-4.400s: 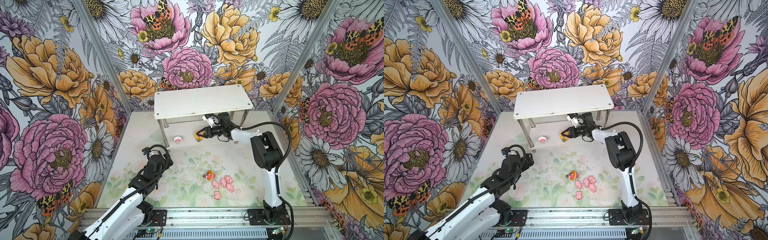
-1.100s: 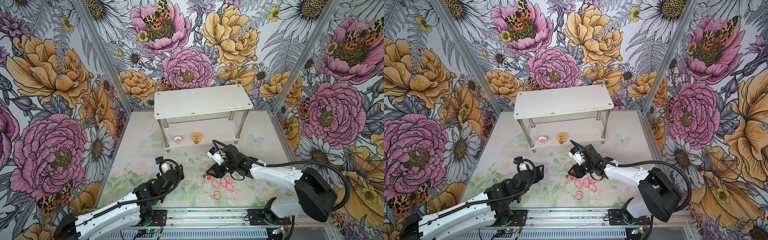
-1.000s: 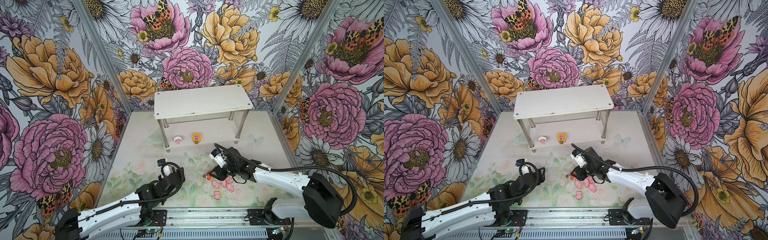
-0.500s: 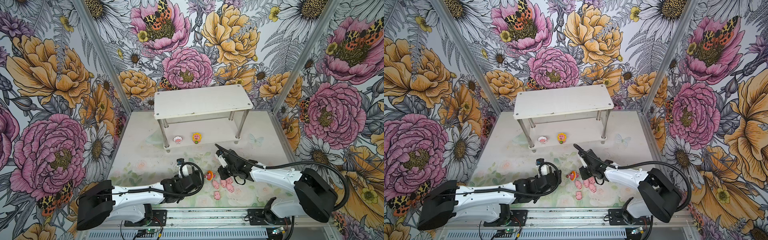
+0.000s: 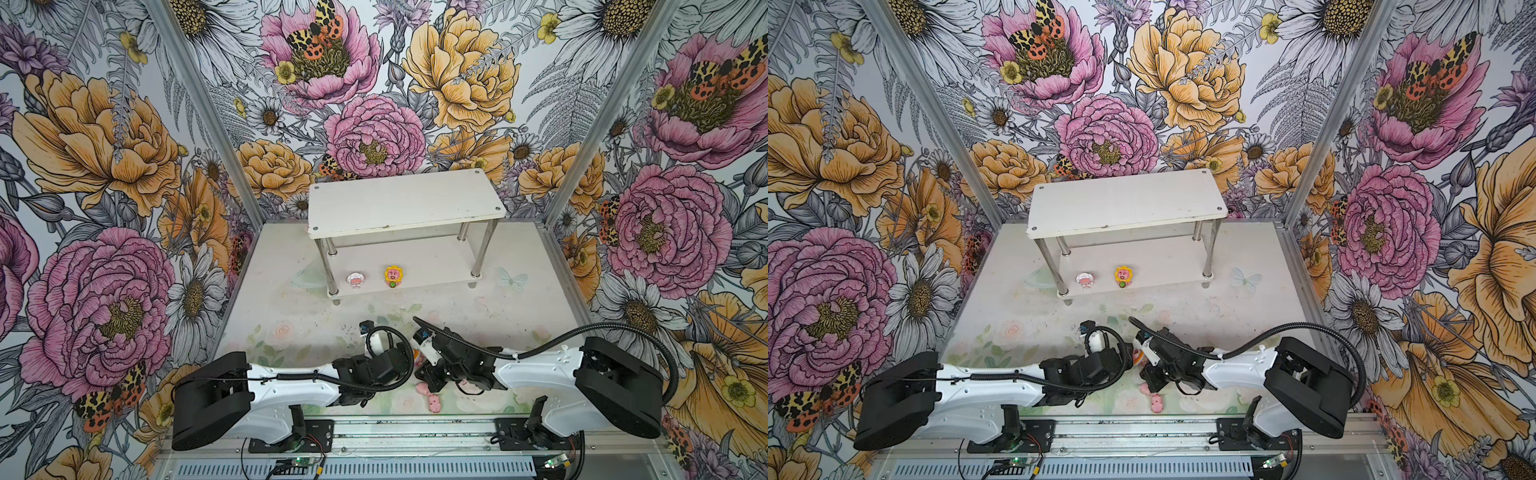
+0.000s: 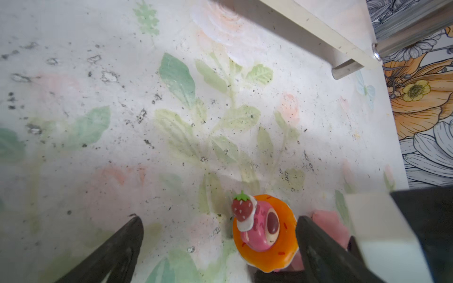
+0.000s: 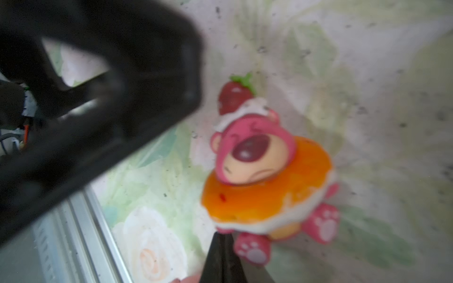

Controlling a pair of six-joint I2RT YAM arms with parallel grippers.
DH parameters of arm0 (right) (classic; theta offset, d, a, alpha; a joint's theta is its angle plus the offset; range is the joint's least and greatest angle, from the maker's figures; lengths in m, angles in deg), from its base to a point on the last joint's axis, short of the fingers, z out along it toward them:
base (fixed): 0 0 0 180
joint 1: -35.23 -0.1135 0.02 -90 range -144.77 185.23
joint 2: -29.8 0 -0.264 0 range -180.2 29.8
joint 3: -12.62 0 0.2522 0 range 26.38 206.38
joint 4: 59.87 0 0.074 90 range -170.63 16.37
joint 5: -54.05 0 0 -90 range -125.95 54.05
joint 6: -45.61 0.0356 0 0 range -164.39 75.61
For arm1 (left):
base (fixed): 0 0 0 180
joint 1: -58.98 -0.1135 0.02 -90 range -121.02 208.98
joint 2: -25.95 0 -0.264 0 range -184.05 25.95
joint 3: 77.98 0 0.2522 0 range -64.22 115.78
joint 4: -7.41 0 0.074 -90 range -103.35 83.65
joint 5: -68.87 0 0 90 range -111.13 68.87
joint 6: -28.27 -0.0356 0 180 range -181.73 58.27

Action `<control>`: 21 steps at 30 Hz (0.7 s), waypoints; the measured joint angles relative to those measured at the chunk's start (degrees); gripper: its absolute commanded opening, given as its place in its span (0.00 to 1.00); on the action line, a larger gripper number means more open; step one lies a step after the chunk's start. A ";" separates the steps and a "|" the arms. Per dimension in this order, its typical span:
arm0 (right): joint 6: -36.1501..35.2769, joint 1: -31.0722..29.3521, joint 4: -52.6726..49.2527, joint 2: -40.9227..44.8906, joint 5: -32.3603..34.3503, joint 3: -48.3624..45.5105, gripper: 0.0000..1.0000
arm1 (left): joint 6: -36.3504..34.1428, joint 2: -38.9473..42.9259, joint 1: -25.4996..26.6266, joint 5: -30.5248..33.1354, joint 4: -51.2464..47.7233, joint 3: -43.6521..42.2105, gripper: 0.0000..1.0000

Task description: Place and organize the plastic toys onto the shelf

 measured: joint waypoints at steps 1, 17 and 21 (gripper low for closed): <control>0.87 -0.63 0.94 -0.46 0.24 0.04 0.00 | 0.22 0.07 0.00 0.11 -0.33 0.00 0.99; -2.36 1.66 -13.53 18.40 11.15 2.67 0.01 | 0.92 -1.90 0.79 -0.15 2.23 -0.57 0.98; -2.32 4.46 -16.17 16.81 11.47 2.91 0.01 | 0.24 -1.86 -0.79 -1.62 6.34 -2.78 0.98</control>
